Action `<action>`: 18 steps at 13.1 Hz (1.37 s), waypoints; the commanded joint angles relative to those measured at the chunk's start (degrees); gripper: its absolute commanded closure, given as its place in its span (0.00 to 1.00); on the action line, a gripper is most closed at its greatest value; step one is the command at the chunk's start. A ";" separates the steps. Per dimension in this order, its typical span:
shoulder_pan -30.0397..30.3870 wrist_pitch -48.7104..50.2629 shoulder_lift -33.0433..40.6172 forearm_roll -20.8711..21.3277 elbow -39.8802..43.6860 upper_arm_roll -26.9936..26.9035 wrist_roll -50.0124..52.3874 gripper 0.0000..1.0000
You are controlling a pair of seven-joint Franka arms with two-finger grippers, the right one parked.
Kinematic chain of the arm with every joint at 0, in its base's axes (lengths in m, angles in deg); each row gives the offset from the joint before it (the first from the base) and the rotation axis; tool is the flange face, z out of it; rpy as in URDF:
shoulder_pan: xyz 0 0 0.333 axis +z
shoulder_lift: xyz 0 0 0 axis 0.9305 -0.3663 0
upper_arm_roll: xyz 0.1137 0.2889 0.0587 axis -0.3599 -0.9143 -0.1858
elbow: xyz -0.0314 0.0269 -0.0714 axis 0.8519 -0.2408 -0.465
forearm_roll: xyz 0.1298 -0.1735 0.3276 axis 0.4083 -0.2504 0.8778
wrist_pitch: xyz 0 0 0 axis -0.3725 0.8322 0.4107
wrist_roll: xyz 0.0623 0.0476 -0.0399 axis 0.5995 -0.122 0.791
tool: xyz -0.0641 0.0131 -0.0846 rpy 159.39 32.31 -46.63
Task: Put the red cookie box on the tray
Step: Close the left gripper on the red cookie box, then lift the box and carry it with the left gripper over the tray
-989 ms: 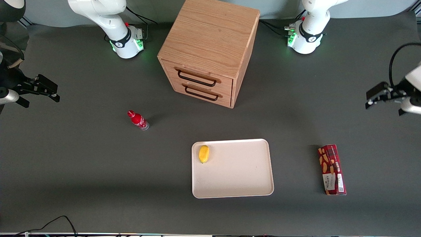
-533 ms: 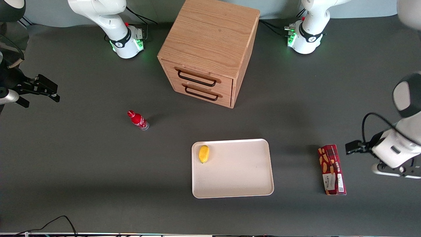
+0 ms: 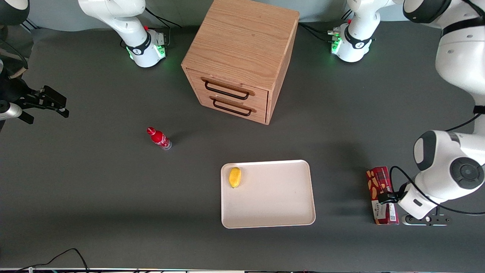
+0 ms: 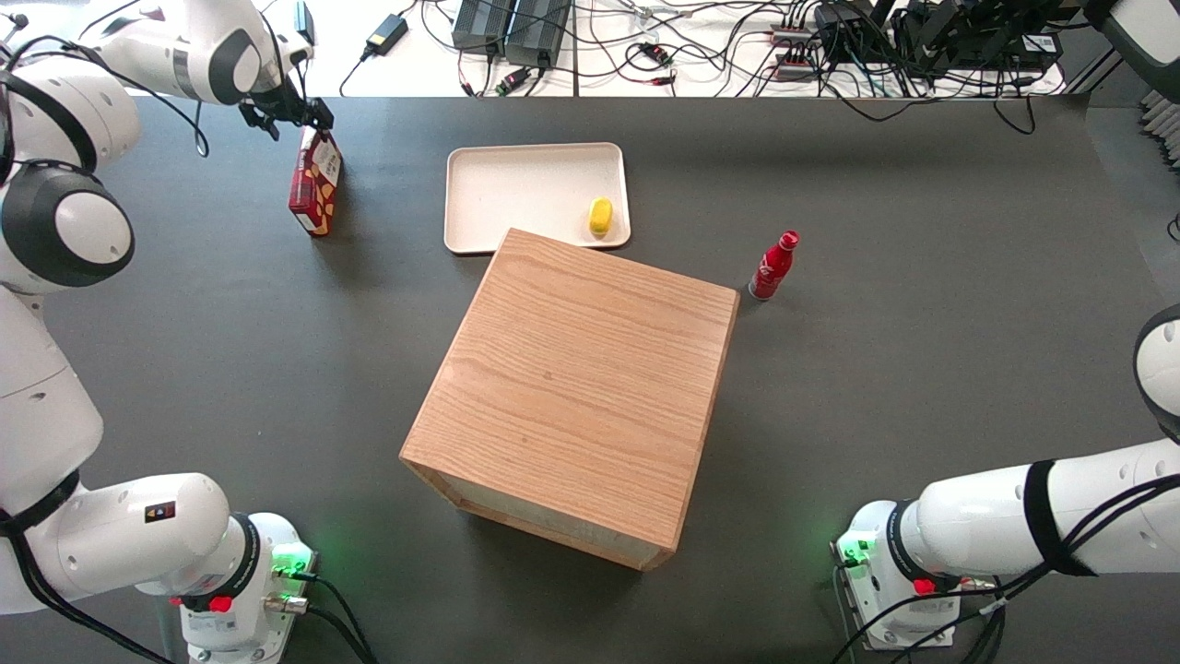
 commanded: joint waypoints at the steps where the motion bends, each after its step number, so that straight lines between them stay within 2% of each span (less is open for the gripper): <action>1: -1.23 -0.92 -2.55 2.81 1.87 -1.54 1.28 0.00; 2: -1.23 -0.92 -3.17 3.16 1.78 -1.54 1.37 0.00; 3: -1.23 -0.92 -3.52 2.64 1.78 -1.54 1.80 0.09; 4: -1.23 -0.92 -3.70 2.64 1.78 -1.54 2.33 0.38; 5: -1.23 -0.92 -3.88 2.81 1.78 -1.54 2.42 0.73; 6: -1.23 -0.92 -3.88 3.25 1.78 -1.54 2.33 1.00; 12: -1.76 1.18 -1.52 2.46 3.44 -1.01 2.42 1.00; 15: -1.67 15.90 2.26 2.46 9.84 4.86 2.51 1.00; 18: -3.42 30.25 9.28 2.29 13.73 9.35 3.29 1.00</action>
